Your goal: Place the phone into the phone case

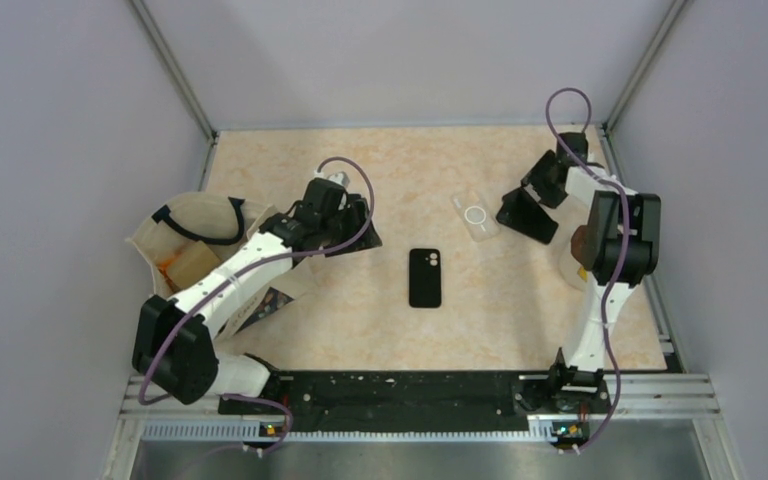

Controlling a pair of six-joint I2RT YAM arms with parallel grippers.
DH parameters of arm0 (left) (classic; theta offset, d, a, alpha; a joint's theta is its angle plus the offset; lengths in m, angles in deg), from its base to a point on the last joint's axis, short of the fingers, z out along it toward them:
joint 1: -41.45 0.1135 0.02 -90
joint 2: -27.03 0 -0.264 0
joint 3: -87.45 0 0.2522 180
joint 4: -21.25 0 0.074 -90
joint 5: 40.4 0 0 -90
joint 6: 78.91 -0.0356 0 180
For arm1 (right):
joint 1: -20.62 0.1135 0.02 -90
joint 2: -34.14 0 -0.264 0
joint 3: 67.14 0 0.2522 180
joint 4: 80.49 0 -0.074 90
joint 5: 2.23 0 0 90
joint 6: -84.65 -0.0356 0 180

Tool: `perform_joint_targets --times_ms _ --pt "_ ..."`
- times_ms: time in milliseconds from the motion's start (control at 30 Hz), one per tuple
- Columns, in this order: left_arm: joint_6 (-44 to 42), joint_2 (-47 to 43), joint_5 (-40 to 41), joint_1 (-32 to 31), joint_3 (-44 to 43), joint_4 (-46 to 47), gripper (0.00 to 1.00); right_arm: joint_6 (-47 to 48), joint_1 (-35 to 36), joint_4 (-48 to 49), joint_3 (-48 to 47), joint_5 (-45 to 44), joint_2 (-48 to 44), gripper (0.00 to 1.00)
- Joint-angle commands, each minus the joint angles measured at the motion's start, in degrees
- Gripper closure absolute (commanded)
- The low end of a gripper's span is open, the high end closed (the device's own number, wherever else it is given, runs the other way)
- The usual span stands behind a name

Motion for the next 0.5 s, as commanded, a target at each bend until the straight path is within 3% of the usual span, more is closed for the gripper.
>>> perform_joint_targets --times_ms 0,167,467 --pt "-1.4 -2.5 -0.5 -0.1 0.8 1.3 0.25 11.5 2.1 -3.7 3.7 -2.4 -6.1 0.33" --pt "-1.6 -2.7 -1.7 -0.2 0.9 1.3 0.24 21.8 3.7 -2.8 8.3 -1.6 -10.6 0.23" --pt "-2.1 -3.0 -3.1 -0.2 1.0 1.2 0.25 24.9 4.1 0.2 17.5 0.3 -18.4 0.17"
